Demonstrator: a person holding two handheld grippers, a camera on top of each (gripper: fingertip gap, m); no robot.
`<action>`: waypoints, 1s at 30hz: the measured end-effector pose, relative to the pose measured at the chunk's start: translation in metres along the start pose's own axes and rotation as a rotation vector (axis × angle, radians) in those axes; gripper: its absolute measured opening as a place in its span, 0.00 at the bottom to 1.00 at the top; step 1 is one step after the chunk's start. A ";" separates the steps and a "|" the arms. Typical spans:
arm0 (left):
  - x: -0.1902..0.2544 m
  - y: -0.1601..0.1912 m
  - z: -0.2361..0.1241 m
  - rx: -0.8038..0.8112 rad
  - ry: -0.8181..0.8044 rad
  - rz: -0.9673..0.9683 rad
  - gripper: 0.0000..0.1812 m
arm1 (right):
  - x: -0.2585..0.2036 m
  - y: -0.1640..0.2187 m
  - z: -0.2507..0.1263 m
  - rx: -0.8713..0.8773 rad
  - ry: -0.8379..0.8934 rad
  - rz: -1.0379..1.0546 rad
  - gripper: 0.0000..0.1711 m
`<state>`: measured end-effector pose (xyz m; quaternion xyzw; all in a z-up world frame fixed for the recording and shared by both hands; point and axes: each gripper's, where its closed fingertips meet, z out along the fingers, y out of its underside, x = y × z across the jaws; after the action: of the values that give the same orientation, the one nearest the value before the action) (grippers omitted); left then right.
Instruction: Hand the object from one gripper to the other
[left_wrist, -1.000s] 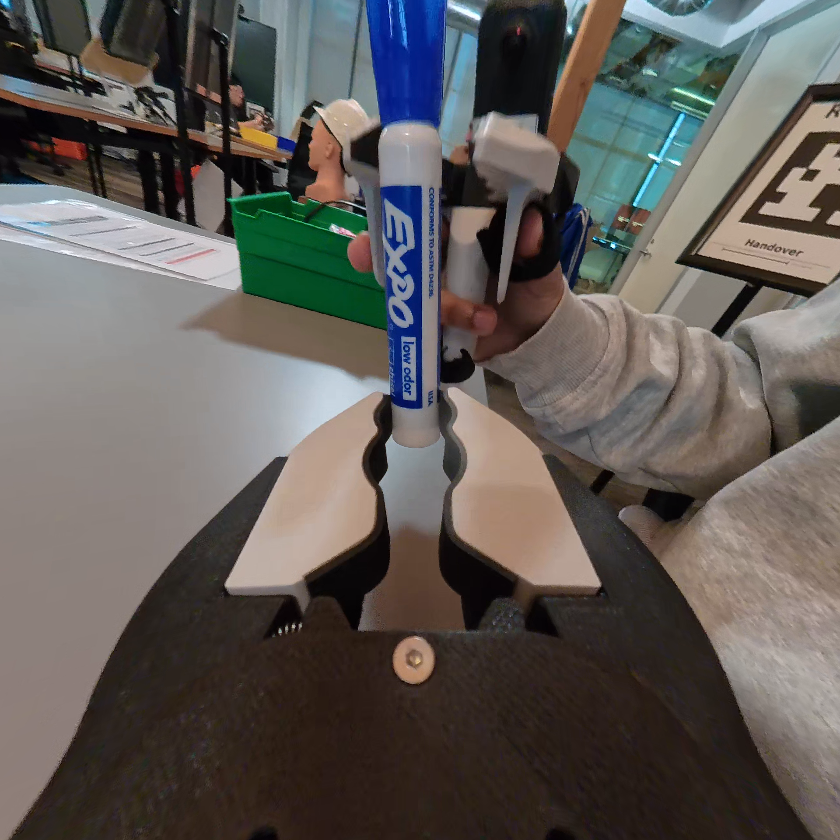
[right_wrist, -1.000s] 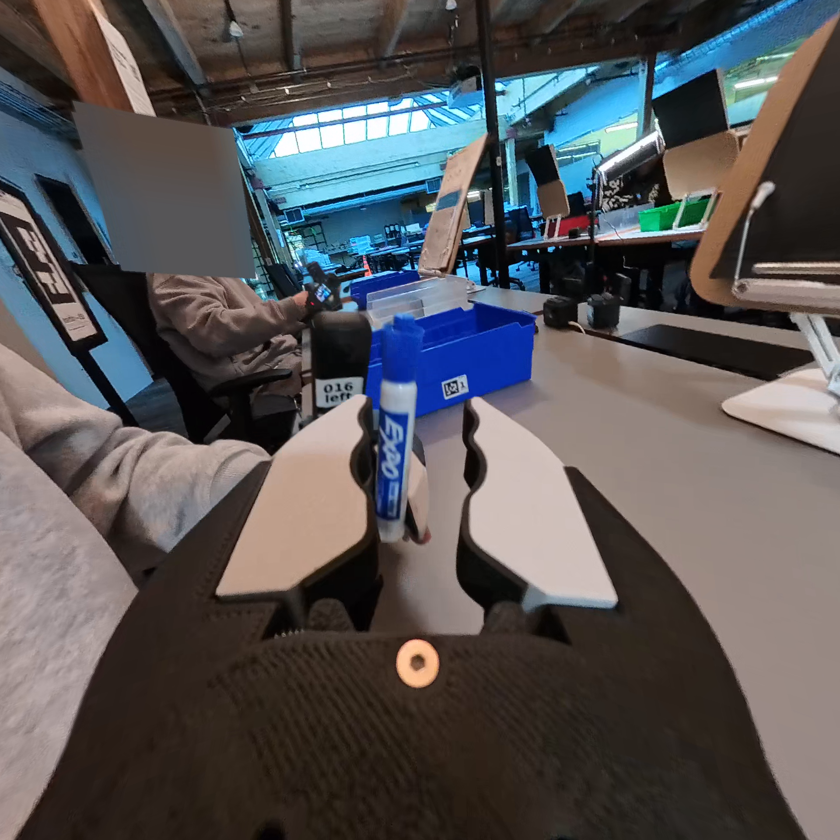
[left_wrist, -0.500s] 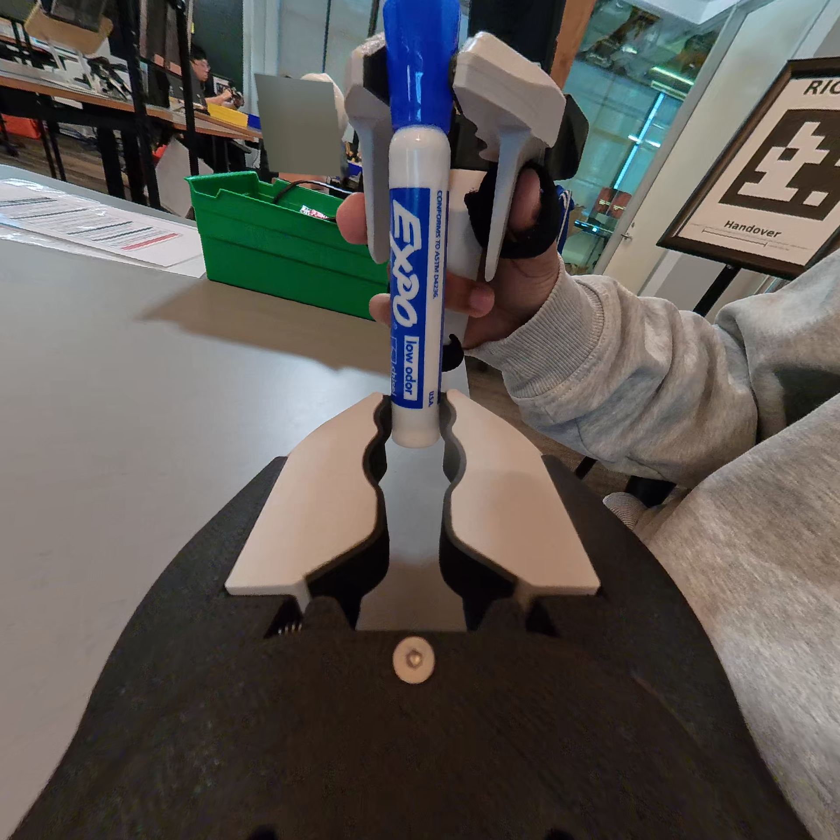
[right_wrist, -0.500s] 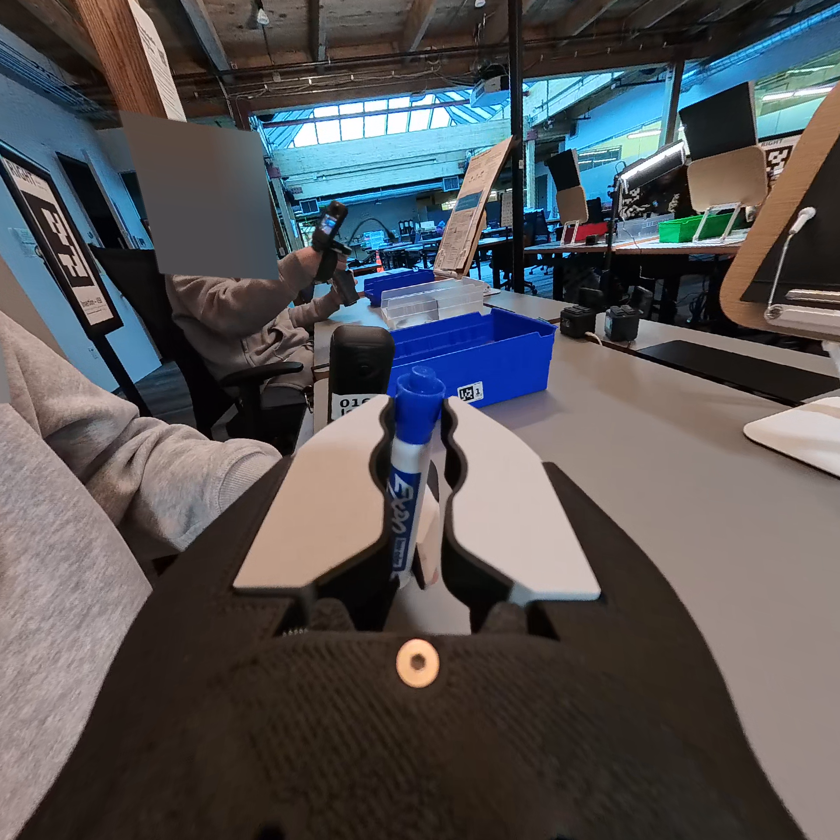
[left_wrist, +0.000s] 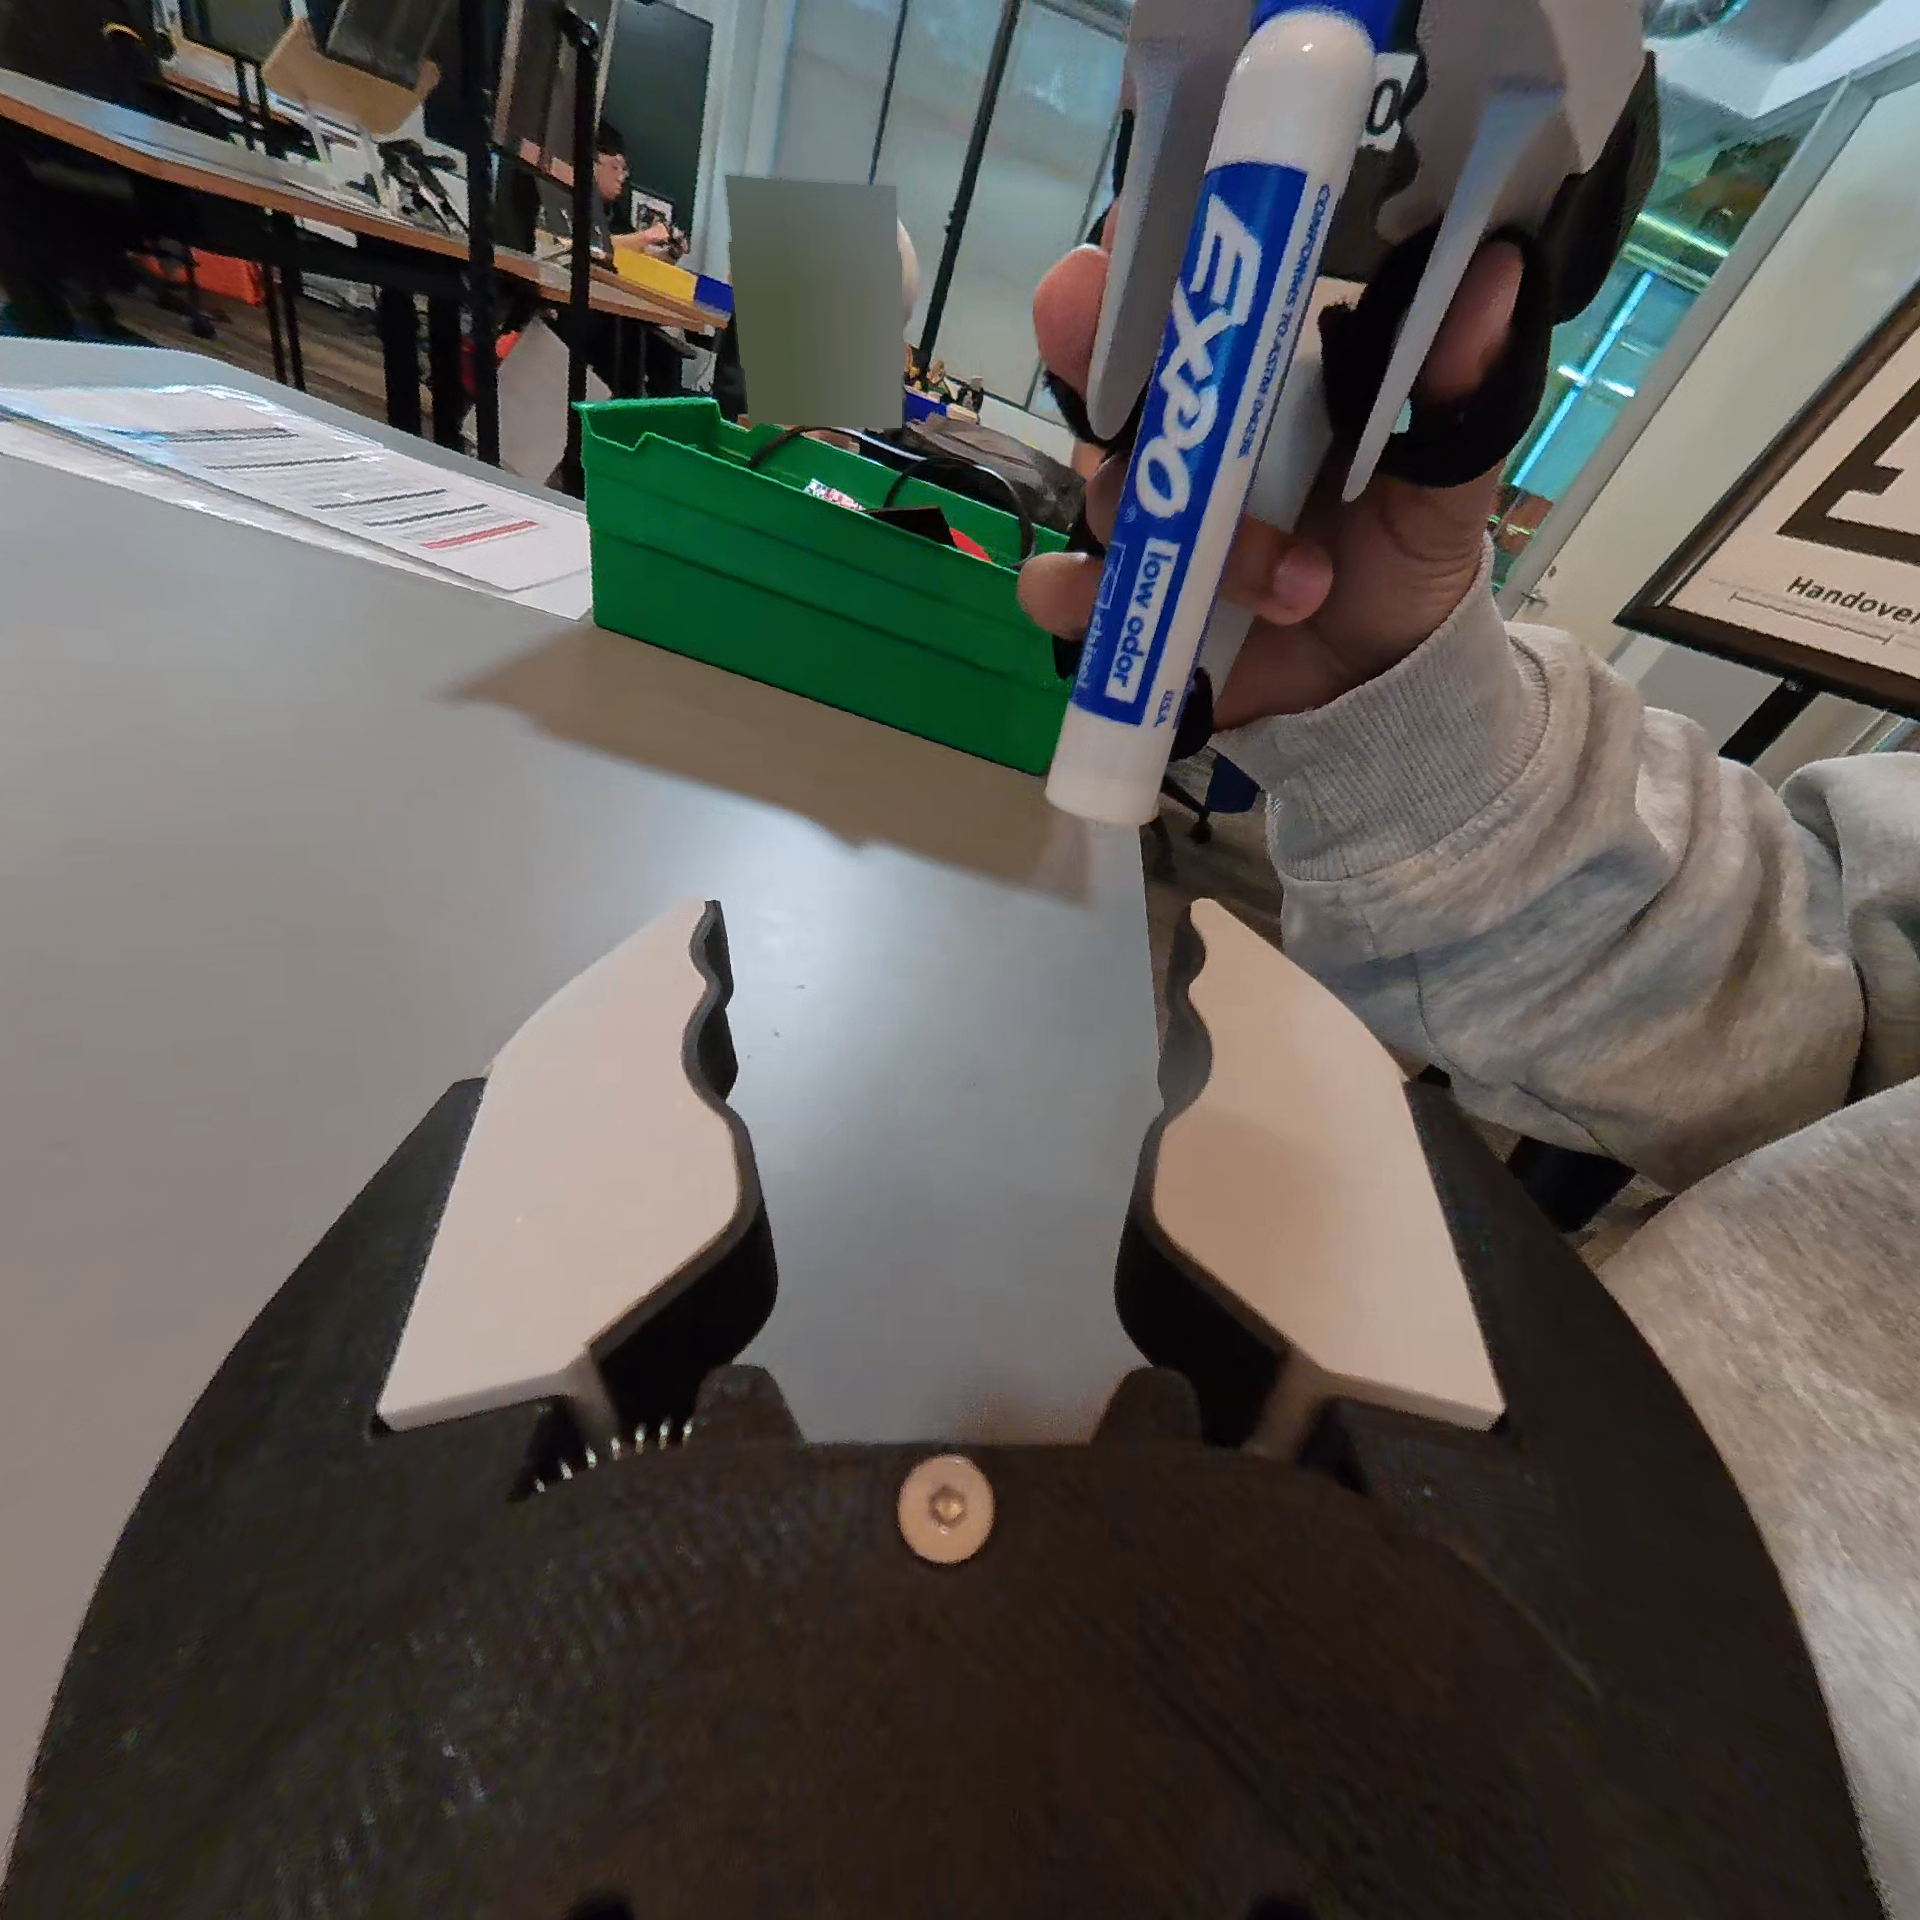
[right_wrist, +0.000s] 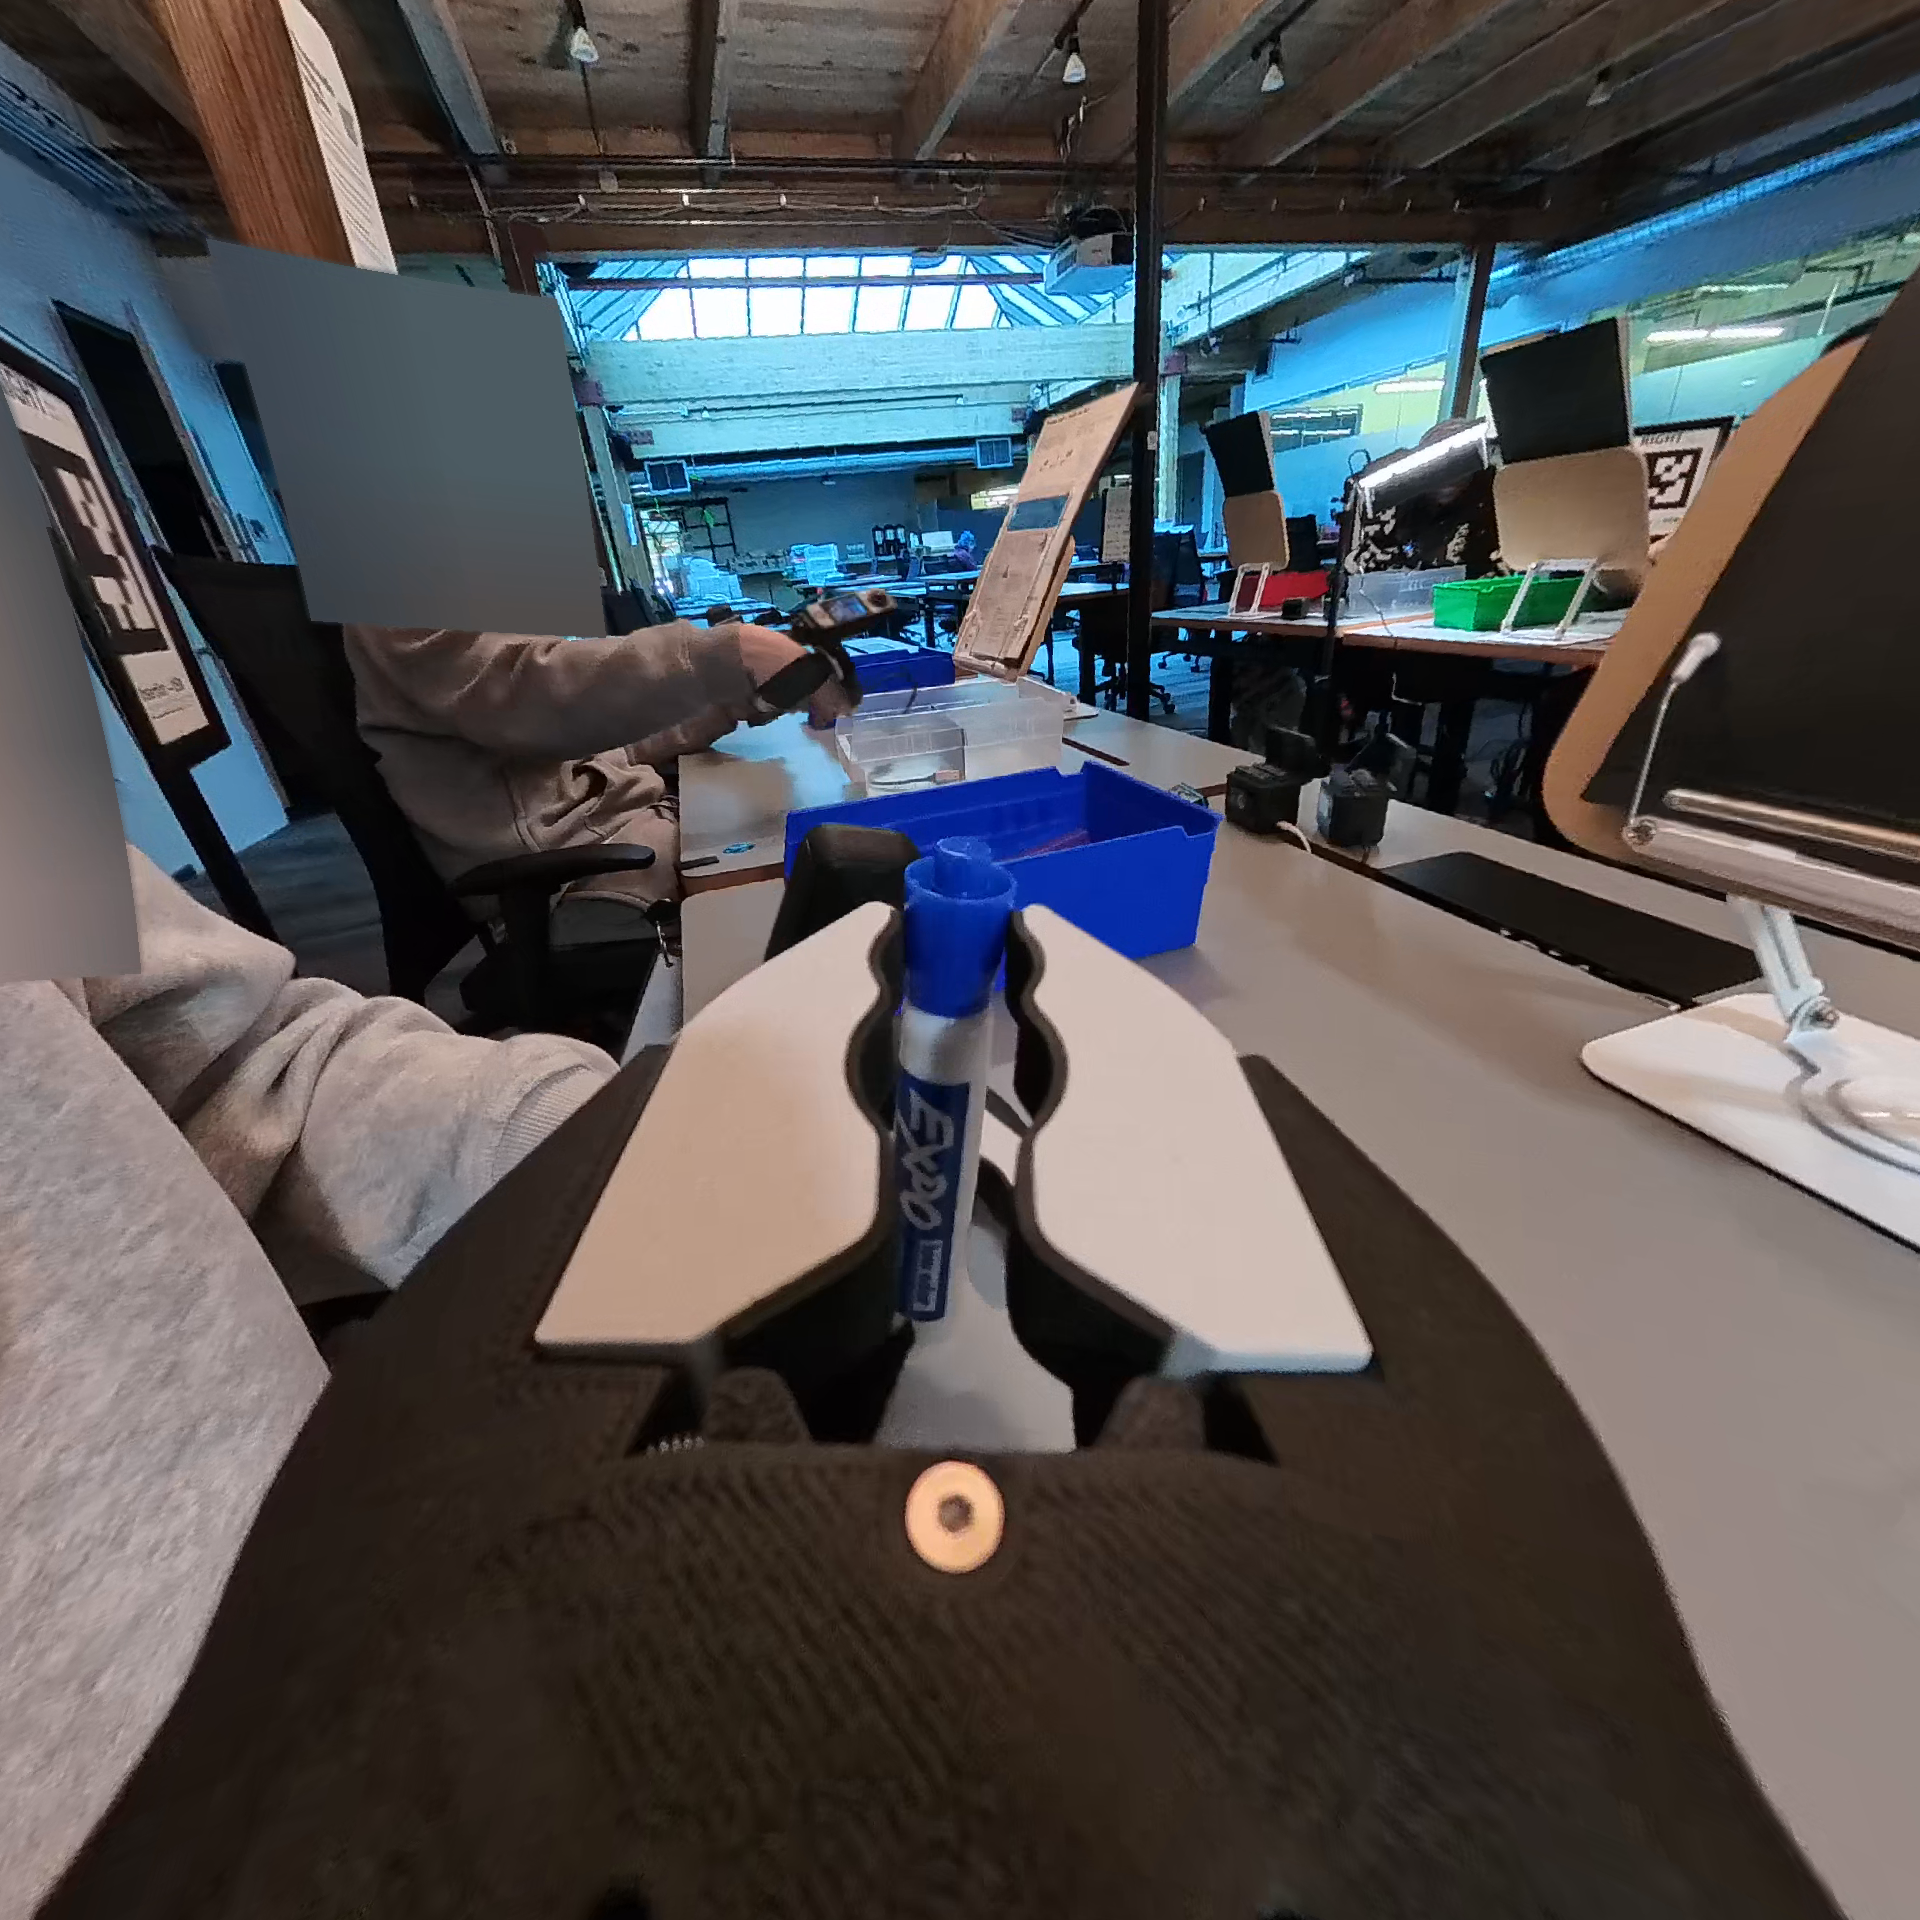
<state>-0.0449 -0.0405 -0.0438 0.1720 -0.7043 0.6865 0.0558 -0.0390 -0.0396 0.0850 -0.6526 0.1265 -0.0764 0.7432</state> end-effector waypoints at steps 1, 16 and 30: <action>0.000 0.000 0.000 0.001 0.000 0.004 0.44 | -0.001 0.000 0.000 -0.002 -0.001 -0.003 0.11; 0.021 -0.019 -0.009 0.088 0.078 0.085 0.18 | 0.003 0.060 0.019 -0.099 -0.039 0.081 0.11; 0.019 -0.011 -0.006 0.033 0.053 0.122 0.10 | -0.010 0.066 0.030 -0.105 -0.092 0.100 0.11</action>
<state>-0.0600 -0.0381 -0.0269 0.1114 -0.7004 0.7043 0.0299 -0.0432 0.0002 0.0244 -0.6862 0.1286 -0.0026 0.7160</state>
